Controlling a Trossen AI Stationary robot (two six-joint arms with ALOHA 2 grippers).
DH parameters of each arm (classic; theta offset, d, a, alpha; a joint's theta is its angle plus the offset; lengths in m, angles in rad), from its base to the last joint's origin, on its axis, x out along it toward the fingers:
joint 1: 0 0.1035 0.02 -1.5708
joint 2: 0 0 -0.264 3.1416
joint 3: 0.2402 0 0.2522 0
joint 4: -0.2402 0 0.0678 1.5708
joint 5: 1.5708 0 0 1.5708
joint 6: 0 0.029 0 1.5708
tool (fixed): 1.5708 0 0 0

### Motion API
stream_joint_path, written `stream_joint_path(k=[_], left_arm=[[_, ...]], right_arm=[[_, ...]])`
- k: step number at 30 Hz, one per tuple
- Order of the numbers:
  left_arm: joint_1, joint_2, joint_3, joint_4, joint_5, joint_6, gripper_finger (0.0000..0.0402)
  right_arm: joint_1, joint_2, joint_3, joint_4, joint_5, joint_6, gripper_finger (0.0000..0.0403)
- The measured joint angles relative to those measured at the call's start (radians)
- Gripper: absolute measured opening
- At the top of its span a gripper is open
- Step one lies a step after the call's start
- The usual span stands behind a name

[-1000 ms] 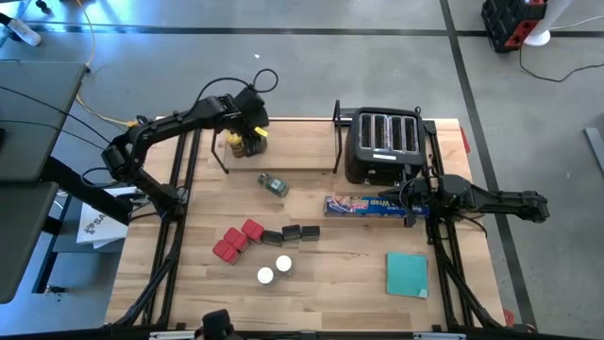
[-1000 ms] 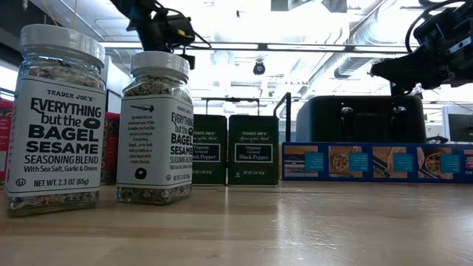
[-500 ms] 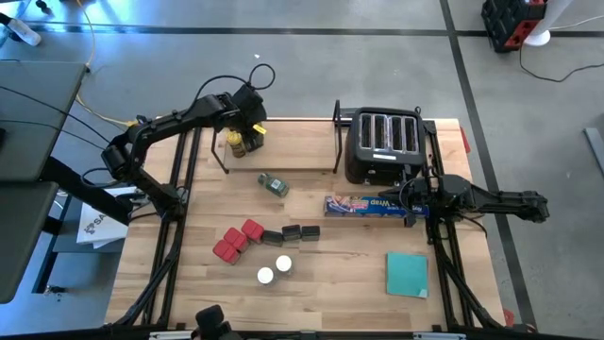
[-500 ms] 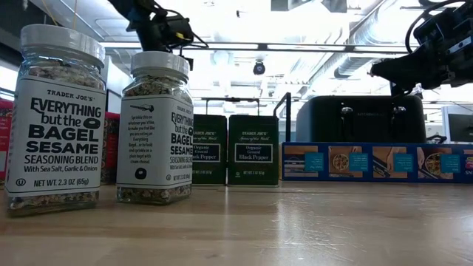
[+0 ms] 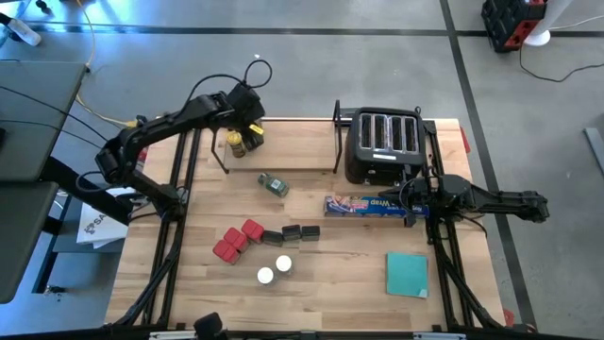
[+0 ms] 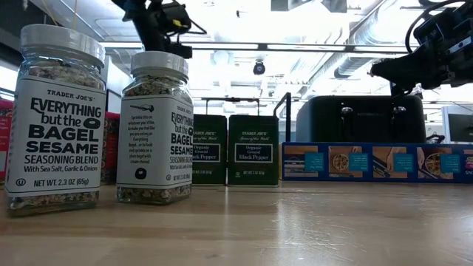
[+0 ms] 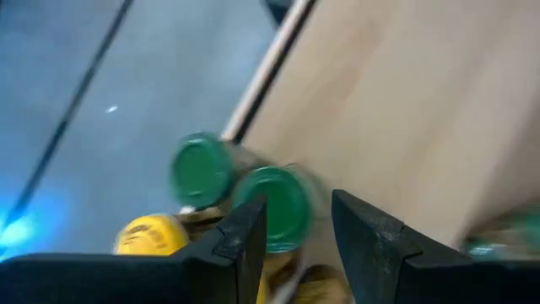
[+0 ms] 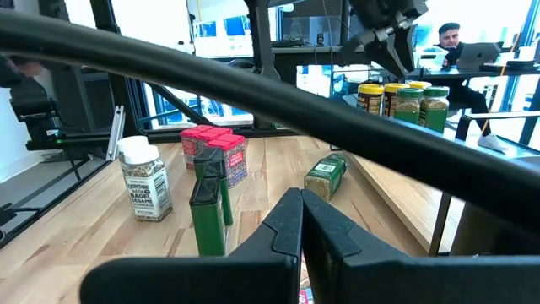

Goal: Shelf spices
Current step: Put the right green seasoning bottle on the shelf aligned with the other green seasoning bottle

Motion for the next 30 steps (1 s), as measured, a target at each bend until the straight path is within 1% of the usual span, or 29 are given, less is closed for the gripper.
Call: stream_joint_path(k=[4, 6, 11, 16, 21, 27, 30], left_arm=[[-0.015, 0.014, 0.001, -0.056, 0.113, -0.037, 0.0117], [-0.022, 0.04, 0.0, -0.077, 0.125, -0.048, 0.0102], [-0.044, 0.118, -0.013, -0.032, 0.107, -0.048, 0.0061], [-0.061, 0.187, -0.013, -0.007, 0.018, -0.037, 0.0035], [-0.059, 0.228, -0.013, 0.025, -0.001, -0.037, 0.0025], [-0.059, 0.226, -0.013, 0.093, -0.003, -0.037, 0.0023], [-0.048, 0.224, -0.013, 0.113, -0.025, -0.035, 0.0023]], right_arm=[[0.0, 0.0, 0.0, 0.0, 0.0, 0.0, 0.0], [0.0, 0.0, 0.0, 0.0, 0.0, 0.0, 0.0], [0.0, 0.0, 0.0, 0.0, 0.0, 0.0, 0.0], [0.0, 0.0, 0.0, 0.0, 0.0, 0.0, 0.0], [0.0, 0.0, 0.0, 0.0, 0.0, 0.0, 0.0], [0.0, 0.0, 0.0, 0.0, 0.0, 0.0, 0.0], [0.0, 0.0, 0.0, 0.0, 0.0, 0.0, 0.0]])
